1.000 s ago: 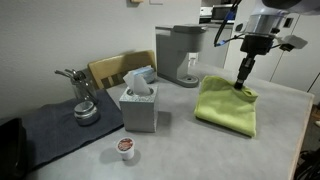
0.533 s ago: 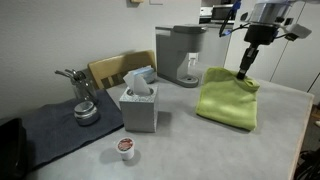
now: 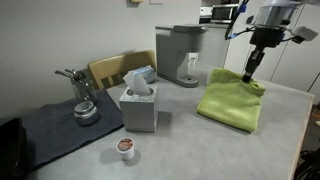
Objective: Fold the yellow towel once from left to right
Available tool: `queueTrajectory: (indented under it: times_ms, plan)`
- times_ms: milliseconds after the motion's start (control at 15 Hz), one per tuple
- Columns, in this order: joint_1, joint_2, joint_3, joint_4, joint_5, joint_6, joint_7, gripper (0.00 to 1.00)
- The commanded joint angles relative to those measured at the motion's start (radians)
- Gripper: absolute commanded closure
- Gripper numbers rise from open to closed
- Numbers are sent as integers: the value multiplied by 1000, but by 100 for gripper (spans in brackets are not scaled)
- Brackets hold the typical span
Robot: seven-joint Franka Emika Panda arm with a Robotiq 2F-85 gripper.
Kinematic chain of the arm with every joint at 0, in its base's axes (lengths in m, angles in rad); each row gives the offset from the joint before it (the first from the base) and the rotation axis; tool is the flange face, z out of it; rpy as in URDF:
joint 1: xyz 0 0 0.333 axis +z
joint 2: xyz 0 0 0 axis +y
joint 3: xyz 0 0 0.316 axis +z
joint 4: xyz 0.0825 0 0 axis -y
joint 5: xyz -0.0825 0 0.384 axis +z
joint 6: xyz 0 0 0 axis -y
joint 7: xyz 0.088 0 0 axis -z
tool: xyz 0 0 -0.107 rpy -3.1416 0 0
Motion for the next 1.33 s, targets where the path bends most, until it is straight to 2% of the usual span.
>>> queueTrajectory:
  times_ms: [0,533,667,933,1000,1200,1267]
  plan:
    - [-6,7,-8,-30,50,18,-16,99]
    - [-16,6,-27,-27,51,33,-76,99]
    - [-18,13,-29,-19,64,33,-147,99]
    - [-15,40,-26,4,168,7,-384,99]
    - [-14,48,-23,9,198,4,-429,74]
    - [-16,67,-11,16,258,2,-531,58]
    - [-16,69,-6,15,266,6,-547,49]
